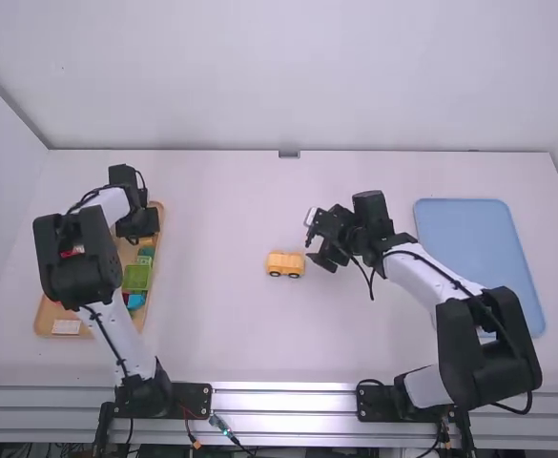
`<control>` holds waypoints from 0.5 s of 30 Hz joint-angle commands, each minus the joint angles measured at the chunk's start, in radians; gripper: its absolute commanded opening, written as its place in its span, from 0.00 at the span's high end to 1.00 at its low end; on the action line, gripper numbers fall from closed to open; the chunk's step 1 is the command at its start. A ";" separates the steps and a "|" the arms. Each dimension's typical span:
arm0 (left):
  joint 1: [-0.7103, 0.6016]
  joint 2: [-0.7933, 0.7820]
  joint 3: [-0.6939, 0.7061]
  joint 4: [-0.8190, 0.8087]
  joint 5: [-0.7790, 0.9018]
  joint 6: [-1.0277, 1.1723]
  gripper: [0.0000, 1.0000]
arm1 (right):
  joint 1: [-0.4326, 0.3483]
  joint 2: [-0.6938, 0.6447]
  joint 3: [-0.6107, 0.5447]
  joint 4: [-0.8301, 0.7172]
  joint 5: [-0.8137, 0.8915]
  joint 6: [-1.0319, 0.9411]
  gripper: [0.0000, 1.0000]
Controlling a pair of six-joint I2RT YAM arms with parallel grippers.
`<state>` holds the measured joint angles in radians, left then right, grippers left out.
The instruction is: Assemble lego blocks to make yellow taxi
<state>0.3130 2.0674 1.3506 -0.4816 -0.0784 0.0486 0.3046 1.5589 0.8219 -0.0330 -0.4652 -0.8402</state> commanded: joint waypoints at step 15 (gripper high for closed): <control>-0.286 -0.202 -0.020 -0.094 0.089 0.505 0.95 | 0.003 -0.023 -0.003 -0.007 -0.007 0.006 0.01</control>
<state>0.0792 1.8698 1.3514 -0.5640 -0.0113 0.3752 0.3046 1.5589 0.8223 -0.0372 -0.4652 -0.8402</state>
